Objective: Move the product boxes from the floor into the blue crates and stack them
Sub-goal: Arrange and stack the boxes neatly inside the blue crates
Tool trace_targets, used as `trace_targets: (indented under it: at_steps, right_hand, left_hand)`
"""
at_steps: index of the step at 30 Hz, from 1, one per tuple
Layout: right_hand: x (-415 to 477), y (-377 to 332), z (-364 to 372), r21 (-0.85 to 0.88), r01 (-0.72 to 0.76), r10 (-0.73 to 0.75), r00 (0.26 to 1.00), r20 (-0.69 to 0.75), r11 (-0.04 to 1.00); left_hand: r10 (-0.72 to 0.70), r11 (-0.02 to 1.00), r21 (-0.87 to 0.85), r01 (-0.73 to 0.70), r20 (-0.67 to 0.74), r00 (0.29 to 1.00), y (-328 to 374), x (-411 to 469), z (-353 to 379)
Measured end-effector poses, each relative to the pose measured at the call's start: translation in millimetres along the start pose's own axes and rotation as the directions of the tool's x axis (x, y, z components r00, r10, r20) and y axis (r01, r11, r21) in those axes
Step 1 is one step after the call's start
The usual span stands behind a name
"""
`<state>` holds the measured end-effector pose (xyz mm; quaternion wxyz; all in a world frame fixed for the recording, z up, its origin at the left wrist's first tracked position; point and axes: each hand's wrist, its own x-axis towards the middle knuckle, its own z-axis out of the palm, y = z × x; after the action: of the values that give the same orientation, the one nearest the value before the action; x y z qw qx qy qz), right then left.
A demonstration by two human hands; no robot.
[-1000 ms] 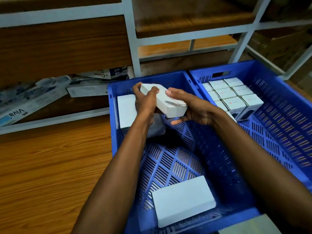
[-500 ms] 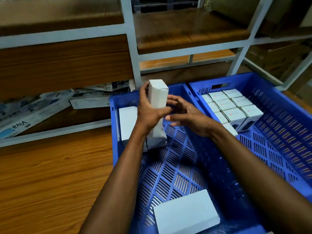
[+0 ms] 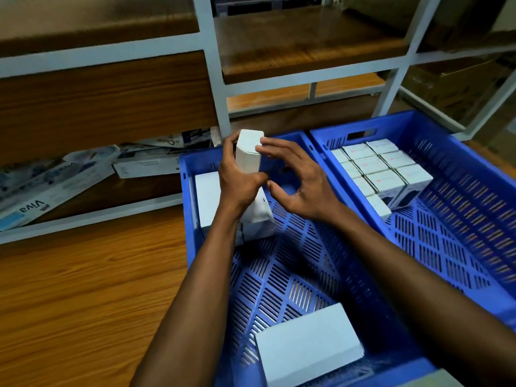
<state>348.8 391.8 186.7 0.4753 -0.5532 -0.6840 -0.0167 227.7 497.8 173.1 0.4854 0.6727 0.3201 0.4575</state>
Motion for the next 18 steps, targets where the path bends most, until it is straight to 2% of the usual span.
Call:
trace_targets:
  at_steps: [4, 7, 9, 11, 13, 15, 16, 17, 18]
  right_hand:
    - [4.3, -1.0, 2.2, 0.074, -0.048, 0.049, 0.999, -0.011, 0.996]
    - [4.0, 2.2, 1.7, 0.085, -0.089, 0.089, 0.996, 0.001, 0.992]
    - [2.6, 6.7, 4.9, 0.087, -0.121, 0.117, 0.992, 0.049, 0.989]
    - [2.0, 11.8, 9.5, 0.116, -0.218, 0.201, 0.969, 0.144, 0.969]
    - [3.4, 13.5, 8.1, 0.235, -0.399, 0.336, 0.903, 0.268, 0.886]
    - [4.1, 14.5, -0.2, 0.417, -0.606, 0.435, 0.787, 0.438, 0.677]
    - [2.8, 17.9, -5.0, 0.468, -0.673, 0.437, 0.734, 0.520, 0.572]
    - [1.0, 21.6, -10.1, 0.478, -0.705, 0.410, 0.701, 0.584, 0.524]
    - [-1.3, 25.0, -14.6, 0.466, -0.711, 0.372, 0.685, 0.626, 0.527]
  left_hand:
    - [-0.127, 0.977, -0.173, 0.126, 0.003, 0.992, 4.6, -3.5, 11.2]
    - [-0.213, 0.953, -0.216, 0.213, 0.025, 0.977, 3.4, -3.2, 15.1]
    - [-0.278, 0.926, -0.255, 0.277, 0.032, 0.960, -0.7, -0.6, 18.6]
    - [-0.377, 0.846, -0.369, 0.385, 0.096, 0.921, -4.5, 3.5, 23.3]
    - [-0.494, 0.724, -0.438, 0.532, 0.209, 0.844, -5.7, 7.3, 25.2]
    - [-0.599, 0.617, -0.366, 0.697, 0.356, 0.717, -4.8, 9.4, 24.0]
    - [-0.621, 0.574, -0.337, 0.746, 0.415, 0.665, -4.4, 10.1, 23.9]
    - [-0.633, 0.537, -0.332, 0.776, 0.449, 0.630, -4.8, 11.2, 23.5]
    - [-0.643, 0.503, -0.341, 0.794, 0.466, 0.608, -4.5, 12.2, 22.7]
